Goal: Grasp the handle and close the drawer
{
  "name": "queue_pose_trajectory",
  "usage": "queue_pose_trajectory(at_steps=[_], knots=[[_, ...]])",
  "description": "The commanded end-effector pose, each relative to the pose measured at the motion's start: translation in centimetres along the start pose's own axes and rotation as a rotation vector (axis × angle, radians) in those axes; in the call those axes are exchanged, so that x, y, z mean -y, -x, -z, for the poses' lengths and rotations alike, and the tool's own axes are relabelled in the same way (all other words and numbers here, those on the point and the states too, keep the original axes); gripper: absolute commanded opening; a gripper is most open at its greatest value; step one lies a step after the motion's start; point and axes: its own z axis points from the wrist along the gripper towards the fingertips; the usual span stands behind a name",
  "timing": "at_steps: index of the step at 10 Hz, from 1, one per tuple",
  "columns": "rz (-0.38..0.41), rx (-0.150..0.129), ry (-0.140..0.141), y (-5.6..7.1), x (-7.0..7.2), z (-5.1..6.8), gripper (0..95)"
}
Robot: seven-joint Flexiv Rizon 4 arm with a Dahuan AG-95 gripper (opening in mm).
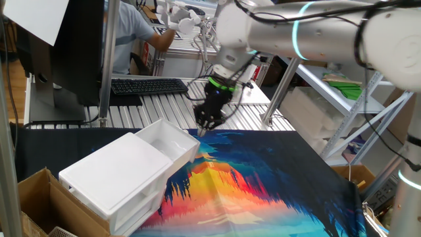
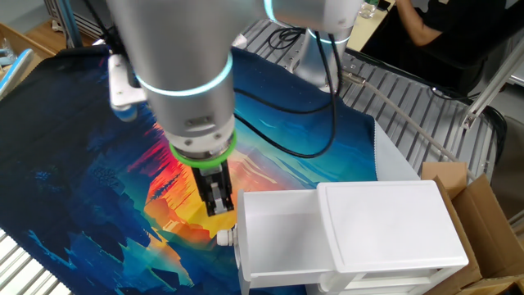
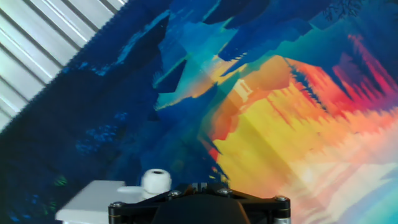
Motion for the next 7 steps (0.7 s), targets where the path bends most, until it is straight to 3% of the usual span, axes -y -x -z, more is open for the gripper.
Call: queue_pose_trajectory(at_steps=[1,5,6,7], knots=[[-0.013,-0.002,0.003,-0.2,-0.6,0.0,0.0],[-0.009,-0.005,0.007,0.6,-1.8,0.4,0.0],[-0.011,-0.005,0.005,0.8,-2.2,0.5,19.0],[-0.017,-0.006,0.003,1.0,-2.7,0.7,19.0]])
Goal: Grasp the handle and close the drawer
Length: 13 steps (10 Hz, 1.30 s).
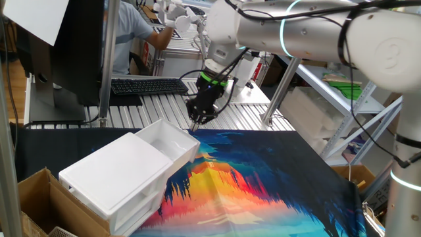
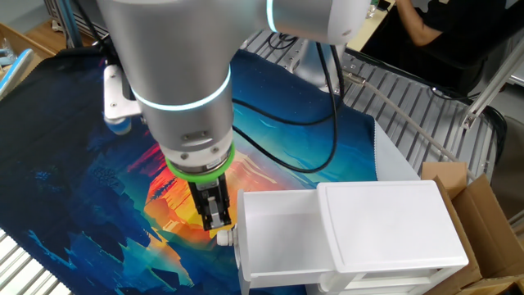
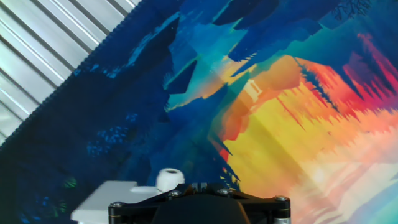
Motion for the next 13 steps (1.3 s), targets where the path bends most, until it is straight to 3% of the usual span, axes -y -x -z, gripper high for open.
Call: queue_pose_trajectory(at_steps=[1,5,13], knots=[[-0.012,0.002,-0.004,-0.1,-0.6,0.1,19.0],[-0.031,0.003,-0.005,-0.8,-1.5,-0.4,19.0],[-0.049,0.017,-0.014,-0.4,-2.4,-1.3,19.0]])
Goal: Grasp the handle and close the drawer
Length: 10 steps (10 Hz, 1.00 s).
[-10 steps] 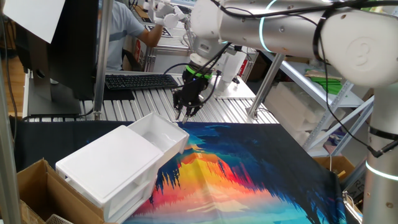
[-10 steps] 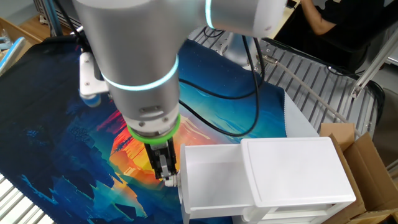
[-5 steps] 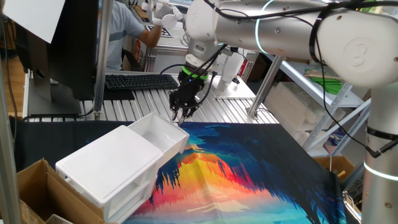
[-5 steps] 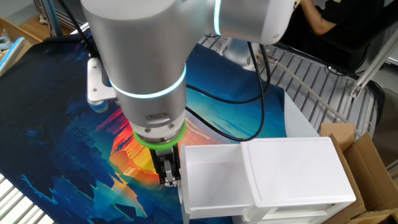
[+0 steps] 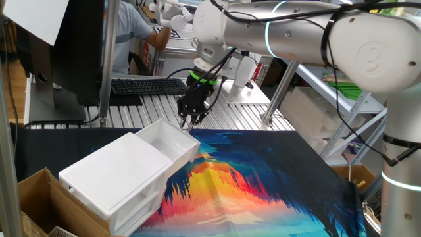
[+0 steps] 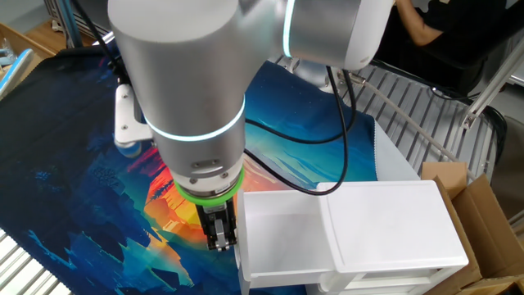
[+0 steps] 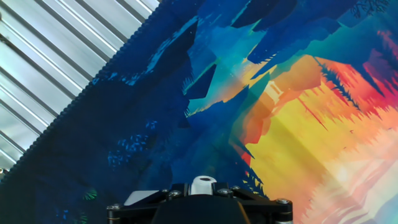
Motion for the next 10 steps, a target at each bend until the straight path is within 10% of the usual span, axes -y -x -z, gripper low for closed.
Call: queue_pose_trajectory(at_steps=[1,2,3,10], knots=[[-0.003,0.008,-0.005,-0.02,-0.04,-0.13,19.0],[-0.006,0.012,-0.009,-0.01,-0.08,-0.19,19.0],[-0.011,0.013,-0.01,-0.02,-0.1,-0.21,38.0],[-0.023,0.005,-0.012,-0.04,-0.23,-0.43,38.0]])
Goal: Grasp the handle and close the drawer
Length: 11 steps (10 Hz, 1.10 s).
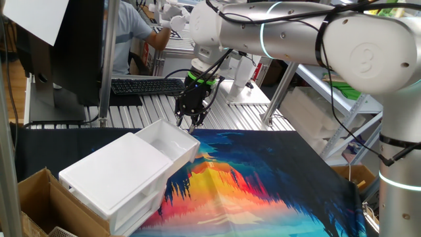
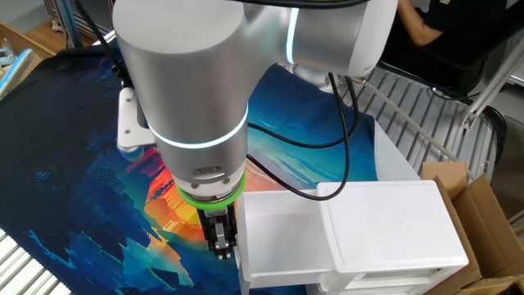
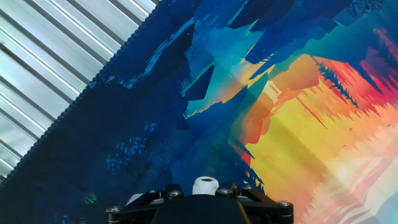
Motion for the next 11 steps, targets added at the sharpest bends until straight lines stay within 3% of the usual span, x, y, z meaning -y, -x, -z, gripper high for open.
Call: queue_pose_trajectory(at_steps=[1,11], knots=[[0.001,-0.001,-0.002,-0.06,-0.07,-0.18,38.0],[0.022,0.003,-0.006,-0.13,-0.02,-0.53,38.0]])
